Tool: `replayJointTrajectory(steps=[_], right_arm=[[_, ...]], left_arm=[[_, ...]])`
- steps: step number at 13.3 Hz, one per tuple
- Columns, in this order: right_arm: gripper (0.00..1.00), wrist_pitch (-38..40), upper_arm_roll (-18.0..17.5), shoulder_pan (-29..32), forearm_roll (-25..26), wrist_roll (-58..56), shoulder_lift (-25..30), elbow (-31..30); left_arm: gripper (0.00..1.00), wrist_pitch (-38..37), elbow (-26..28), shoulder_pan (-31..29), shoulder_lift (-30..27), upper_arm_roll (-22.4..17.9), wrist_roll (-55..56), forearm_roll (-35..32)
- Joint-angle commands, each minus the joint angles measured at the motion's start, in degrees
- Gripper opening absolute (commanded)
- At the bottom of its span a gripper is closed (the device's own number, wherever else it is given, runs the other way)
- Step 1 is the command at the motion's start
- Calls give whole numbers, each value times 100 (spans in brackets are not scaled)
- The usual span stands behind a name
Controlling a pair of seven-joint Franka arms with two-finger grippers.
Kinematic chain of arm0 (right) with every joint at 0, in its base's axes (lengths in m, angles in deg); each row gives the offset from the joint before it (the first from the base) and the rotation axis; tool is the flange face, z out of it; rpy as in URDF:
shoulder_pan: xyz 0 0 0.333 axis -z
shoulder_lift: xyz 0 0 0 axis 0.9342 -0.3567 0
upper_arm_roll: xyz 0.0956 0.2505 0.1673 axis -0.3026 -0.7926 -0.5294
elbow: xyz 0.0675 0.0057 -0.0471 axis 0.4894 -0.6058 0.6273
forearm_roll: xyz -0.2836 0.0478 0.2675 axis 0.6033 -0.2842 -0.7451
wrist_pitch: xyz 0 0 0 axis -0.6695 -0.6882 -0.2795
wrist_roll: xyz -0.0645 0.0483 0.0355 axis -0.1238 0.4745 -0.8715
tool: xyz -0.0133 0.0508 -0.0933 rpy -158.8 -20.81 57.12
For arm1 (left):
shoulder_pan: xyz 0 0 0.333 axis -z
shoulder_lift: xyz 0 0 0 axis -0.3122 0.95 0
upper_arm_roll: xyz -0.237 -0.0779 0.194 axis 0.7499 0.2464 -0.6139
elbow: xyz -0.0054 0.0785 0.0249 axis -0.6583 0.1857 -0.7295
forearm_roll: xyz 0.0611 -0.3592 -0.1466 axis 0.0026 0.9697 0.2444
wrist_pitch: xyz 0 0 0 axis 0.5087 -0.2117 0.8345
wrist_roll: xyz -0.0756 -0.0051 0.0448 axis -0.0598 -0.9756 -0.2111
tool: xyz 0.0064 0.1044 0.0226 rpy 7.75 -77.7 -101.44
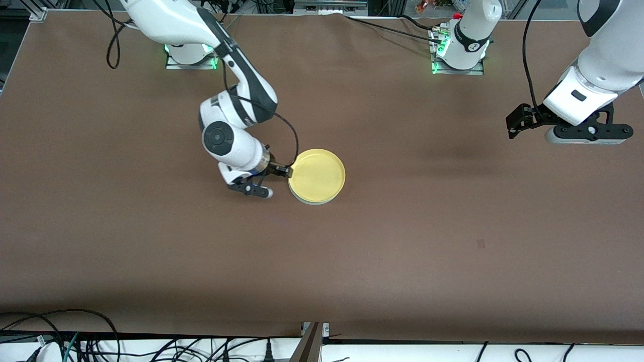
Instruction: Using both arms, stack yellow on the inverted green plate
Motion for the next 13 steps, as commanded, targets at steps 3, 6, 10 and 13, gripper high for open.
replayJointTrajectory(steps=[3, 6, 10, 13], right_arm=[[100, 2249, 1102, 48, 239, -1643, 184, 1442], [100, 3023, 1718, 48, 239, -2208, 193, 1918], [100, 3851, 2221, 196, 274, -3010, 551, 2350], [100, 4273, 2177, 487, 905, -3045, 1386, 2043]], left_arm=[[100, -126, -73, -3, -46, 20, -41, 95], [100, -126, -73, -3, -46, 29, -59, 86], [100, -126, -73, -3, -46, 29, -50, 77], [100, -126, -73, -3, -37, 47, -59, 60]])
